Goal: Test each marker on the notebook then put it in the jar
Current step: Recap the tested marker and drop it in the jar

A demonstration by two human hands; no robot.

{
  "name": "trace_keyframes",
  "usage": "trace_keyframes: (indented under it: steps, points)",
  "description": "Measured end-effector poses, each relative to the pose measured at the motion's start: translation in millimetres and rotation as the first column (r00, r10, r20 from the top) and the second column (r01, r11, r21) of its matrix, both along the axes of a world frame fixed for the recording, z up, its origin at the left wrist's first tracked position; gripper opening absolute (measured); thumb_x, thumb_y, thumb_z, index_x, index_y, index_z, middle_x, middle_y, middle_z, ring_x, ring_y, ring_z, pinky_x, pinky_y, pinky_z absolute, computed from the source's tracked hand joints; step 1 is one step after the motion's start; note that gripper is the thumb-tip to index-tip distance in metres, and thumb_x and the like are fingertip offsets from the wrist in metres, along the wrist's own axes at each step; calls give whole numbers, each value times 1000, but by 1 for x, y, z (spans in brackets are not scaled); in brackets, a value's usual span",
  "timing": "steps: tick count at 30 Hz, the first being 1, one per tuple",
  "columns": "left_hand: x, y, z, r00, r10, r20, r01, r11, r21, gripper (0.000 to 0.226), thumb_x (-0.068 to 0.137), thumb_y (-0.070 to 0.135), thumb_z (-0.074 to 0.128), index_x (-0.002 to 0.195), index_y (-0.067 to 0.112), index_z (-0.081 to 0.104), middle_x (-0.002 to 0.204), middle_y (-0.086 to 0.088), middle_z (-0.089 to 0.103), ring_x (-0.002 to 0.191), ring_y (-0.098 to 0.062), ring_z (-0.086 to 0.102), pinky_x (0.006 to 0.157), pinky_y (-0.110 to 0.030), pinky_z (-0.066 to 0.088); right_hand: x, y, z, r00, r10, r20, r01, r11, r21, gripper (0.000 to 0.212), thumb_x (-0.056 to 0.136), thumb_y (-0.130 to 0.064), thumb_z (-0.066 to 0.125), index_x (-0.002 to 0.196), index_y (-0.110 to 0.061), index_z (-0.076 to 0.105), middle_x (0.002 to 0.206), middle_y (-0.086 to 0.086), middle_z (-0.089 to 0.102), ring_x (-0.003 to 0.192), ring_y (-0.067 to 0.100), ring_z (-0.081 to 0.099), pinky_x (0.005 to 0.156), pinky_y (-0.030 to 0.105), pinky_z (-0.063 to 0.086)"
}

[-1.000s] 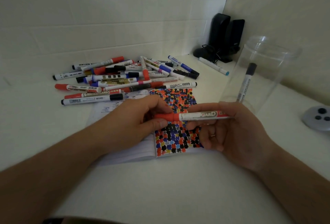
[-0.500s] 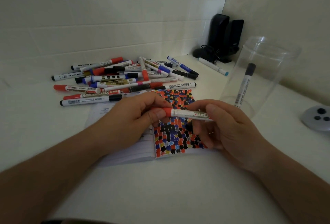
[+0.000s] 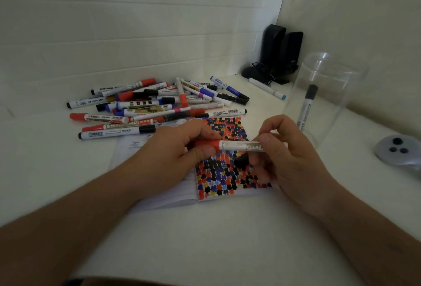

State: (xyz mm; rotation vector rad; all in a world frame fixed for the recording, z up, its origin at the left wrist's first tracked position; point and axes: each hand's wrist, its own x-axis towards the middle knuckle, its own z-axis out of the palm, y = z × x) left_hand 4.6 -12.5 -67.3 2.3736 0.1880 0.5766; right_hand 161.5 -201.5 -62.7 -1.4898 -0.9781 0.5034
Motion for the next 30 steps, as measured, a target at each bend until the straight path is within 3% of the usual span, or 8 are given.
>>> trace_keyframes:
  steps: [4, 10, 14, 16, 19, 20, 25, 30]
  points:
    - [-3, -5, 1, 993, -78, -84, 85, 993, 85, 41, 85, 63, 55, 119, 45, 68, 105, 31, 66, 101, 7, 60, 80, -19, 50, 6, -7, 14, 950, -289, 119, 272, 952, 142, 16, 101, -11, 63, 102, -20, 50, 70, 6, 71, 55, 21, 66, 50, 28, 51]
    - [-2, -7, -1, 977, -96, -190, 132, 974, 185, 51, 81, 71, 51, 125, 48, 65, 113, 34, 58, 112, 11, 50, 93, -18, 43, 31, -38, 79, 817, -548, 181, 393, 758, 520, 26, 98, -19, 71, 109, -17, 47, 85, 17, 73, 67, 32, 74, 59, 34, 56]
    - [-2, -6, -7, 980, -86, -178, 124, 968, 218, 38, 87, 67, 58, 122, 50, 64, 111, 34, 60, 112, 9, 51, 92, -23, 45, 94, -68, 144, 710, -697, 106, 541, 635, 551, 103, 77, -76, 72, 134, 6, 50, 112, 14, 73, 90, 26, 77, 75, 34, 62]
    - [-1, -5, -8, 975, -90, -202, 138, 962, 237, 42, 87, 72, 51, 124, 54, 60, 117, 37, 56, 117, 10, 47, 99, -26, 44, 107, -73, 162, 632, -758, 161, 575, 598, 558, 93, 80, -79, 68, 130, -2, 55, 115, 11, 73, 88, 20, 78, 77, 34, 63]
    - [1, -6, -7, 946, -113, -304, 208, 930, 303, 51, 88, 76, 42, 138, 68, 39, 137, 38, 42, 129, 11, 34, 110, -31, 36, 92, -55, 157, 483, -752, 448, 543, 659, 520, 26, 99, -41, 65, 109, -24, 48, 104, -1, 70, 80, 14, 74, 70, 30, 59]
    - [2, -7, -6, 932, -114, -345, 239, 907, 346, 54, 89, 76, 39, 142, 73, 27, 143, 37, 36, 132, 9, 30, 112, -33, 33, 89, -49, 148, 432, -702, 566, 547, 703, 455, 20, 100, -33, 64, 107, -27, 46, 97, -8, 68, 79, 11, 72, 69, 28, 57]
    - [8, -13, -3, 890, -49, -454, 290, 829, 479, 65, 94, 72, 32, 146, 73, -7, 153, 26, 21, 132, 1, 20, 113, -33, 26, 100, -37, 104, 330, -435, 838, 583, 792, 182, 12, 103, -29, 57, 113, -22, 56, 92, -11, 63, 82, 22, 57, 70, 34, 44]
    - [24, -19, 14, 803, -26, -596, 354, 825, 440, 72, 96, 58, 47, 148, 68, -2, 145, 15, 24, 126, -7, 26, 109, -35, 32, 98, -31, 87, 349, -401, 847, 627, 771, 107, 25, 107, -38, 43, 102, -21, 61, 78, -1, 61, 90, 27, 49, 73, 42, 47]
